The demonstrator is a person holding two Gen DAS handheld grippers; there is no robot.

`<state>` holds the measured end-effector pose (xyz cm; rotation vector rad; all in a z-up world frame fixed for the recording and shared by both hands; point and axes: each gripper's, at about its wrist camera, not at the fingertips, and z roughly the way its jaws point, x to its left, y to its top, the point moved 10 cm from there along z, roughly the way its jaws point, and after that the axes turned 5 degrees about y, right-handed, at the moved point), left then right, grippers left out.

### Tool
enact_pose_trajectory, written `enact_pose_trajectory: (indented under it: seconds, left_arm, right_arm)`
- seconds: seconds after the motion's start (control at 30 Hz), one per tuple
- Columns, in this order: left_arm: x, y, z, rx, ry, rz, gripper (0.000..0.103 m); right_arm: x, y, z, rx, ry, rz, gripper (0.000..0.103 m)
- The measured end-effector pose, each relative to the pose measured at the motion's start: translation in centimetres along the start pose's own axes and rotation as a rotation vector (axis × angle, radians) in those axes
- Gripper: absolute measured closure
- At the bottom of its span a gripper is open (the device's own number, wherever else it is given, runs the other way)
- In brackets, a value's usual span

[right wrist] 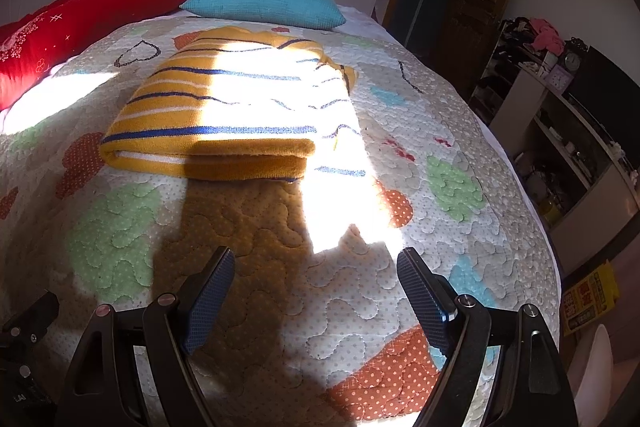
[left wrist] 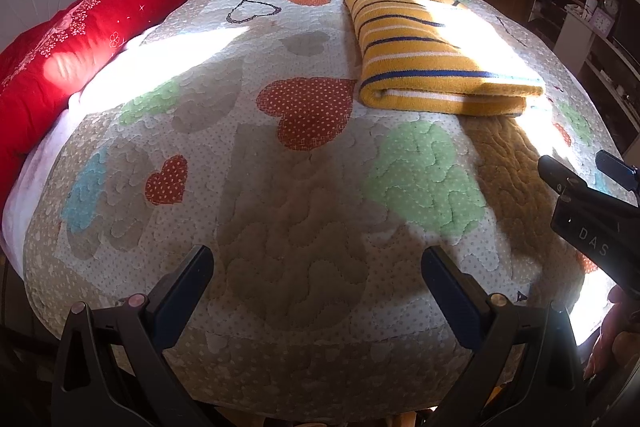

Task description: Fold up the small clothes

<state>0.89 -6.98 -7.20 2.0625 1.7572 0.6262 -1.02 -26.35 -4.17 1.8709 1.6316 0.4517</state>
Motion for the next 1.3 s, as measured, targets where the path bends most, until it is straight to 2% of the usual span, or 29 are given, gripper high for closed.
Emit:
enact_pose_trajectory:
  seconds: [0.27, 0.57, 0.8, 1.0, 1.23, 1.3]
  left_arm:
    - [0.4, 0.2, 0.5, 0.011, -0.002, -0.009, 0.000]
    - [2.1, 3.2, 0.5, -0.044, 0.021, -0.012, 0.000]
    - [3.3, 4.5, 2.2, -0.006, -0.005, -0.044, 0.000]
    - [4.0, 5.9, 3.5, 0.003, -0.015, -0.070, 0.000]
    - [4.0, 6.9, 4.7, 0.018, -0.049, -0.090, 0.000]
    - [4.8, 7.3, 5.0, 0.026, -0.040, -0.104, 0.000]
  right_arm:
    - [0.6, 0.9, 0.1, -0.011, 0.027, -0.001, 0.016]
    - [0.3, 3.2, 0.0, -0.037, 0.041, -0.003, 0.016]
    - [-1.7, 4.4, 0.9, -0.020, 0.020, 0.022, 0.016]
    - [-1.8, 6.3, 0.7, -0.044, 0.025, 0.021, 0.015]
    - [0.6, 6.9, 1.9, -0.017, 0.115, 0.001, 0.014]
    - [0.4, 6.7, 2.5, 0.001, 0.109, 0.008, 0.014]
